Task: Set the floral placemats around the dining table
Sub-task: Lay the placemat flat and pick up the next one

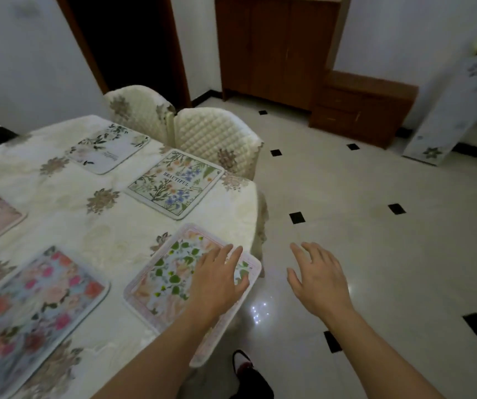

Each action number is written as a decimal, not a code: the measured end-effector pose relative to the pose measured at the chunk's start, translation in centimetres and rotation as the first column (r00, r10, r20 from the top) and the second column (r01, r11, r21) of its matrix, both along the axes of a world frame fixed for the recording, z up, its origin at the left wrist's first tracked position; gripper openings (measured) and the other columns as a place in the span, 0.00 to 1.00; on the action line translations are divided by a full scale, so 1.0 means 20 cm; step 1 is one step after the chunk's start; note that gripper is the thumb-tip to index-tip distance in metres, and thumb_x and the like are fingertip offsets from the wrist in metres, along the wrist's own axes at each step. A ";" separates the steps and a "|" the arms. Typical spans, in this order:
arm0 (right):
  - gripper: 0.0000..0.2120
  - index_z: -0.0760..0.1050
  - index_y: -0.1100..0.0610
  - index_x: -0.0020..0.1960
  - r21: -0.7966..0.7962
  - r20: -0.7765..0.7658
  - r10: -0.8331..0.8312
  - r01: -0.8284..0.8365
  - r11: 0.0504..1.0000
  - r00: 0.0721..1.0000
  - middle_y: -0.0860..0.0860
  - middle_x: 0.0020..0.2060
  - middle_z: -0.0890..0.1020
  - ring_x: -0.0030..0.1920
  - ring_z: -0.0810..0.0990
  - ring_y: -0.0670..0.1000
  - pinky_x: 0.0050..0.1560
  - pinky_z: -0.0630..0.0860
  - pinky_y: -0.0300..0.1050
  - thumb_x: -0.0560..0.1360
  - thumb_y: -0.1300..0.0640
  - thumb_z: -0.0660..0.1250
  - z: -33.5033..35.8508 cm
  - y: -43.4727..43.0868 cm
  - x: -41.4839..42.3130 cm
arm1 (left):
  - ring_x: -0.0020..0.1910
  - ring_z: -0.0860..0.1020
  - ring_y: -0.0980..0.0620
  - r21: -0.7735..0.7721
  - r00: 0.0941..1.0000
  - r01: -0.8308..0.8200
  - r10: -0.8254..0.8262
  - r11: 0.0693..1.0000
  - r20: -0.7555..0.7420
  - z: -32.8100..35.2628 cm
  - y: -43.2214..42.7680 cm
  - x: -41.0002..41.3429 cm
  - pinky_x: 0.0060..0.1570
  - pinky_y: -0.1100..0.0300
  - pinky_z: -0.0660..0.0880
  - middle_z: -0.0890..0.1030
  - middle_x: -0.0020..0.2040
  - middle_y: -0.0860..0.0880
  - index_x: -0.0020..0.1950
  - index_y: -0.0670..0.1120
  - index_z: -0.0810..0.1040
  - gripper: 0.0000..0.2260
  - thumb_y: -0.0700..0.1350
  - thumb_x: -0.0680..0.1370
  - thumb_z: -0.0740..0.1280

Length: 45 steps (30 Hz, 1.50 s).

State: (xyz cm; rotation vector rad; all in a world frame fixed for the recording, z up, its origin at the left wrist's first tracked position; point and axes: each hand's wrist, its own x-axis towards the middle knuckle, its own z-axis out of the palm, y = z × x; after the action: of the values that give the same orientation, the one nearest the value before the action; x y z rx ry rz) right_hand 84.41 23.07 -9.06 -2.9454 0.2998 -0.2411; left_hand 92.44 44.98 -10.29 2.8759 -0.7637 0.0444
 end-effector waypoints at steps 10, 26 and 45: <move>0.24 0.74 0.56 0.68 -0.067 -0.022 0.330 -0.330 0.941 0.944 0.57 0.58 0.81 0.58 0.80 0.59 0.58 0.76 0.56 0.74 0.48 0.65 0.02 0.19 0.80 | 0.74 0.65 0.48 -0.119 0.922 -0.375 0.356 0.919 -0.152 -0.10 0.16 0.42 0.73 0.47 0.62 0.67 0.76 0.51 0.78 0.55 0.61 0.29 0.63 0.78 0.54; 0.26 0.73 0.57 0.70 0.051 -0.211 0.657 -0.663 0.747 0.724 0.58 0.57 0.80 0.55 0.79 0.60 0.45 0.80 0.56 0.74 0.52 0.70 -0.32 0.45 1.29 | 0.59 0.78 0.44 -0.109 0.436 -0.899 0.858 0.423 -0.270 -0.32 0.59 0.08 0.55 0.49 0.78 0.80 0.63 0.46 0.66 0.46 0.77 0.26 0.58 0.74 0.60; 0.13 0.71 0.55 0.54 0.440 -0.460 0.473 -0.270 0.857 0.751 0.52 0.47 0.76 0.44 0.76 0.54 0.39 0.70 0.46 0.77 0.47 0.66 -0.46 0.42 1.22 | 0.48 0.76 0.43 -0.185 0.025 -0.980 0.873 -0.075 -0.488 -0.39 0.45 -0.07 0.45 0.51 0.75 0.74 0.53 0.42 0.63 0.42 0.75 0.19 0.48 0.76 0.72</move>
State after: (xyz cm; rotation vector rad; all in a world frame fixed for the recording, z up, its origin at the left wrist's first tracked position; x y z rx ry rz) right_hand 108.88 31.47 -18.16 -2.5645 -0.1867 0.6735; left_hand 91.09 53.92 -18.18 2.1213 1.3332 0.0710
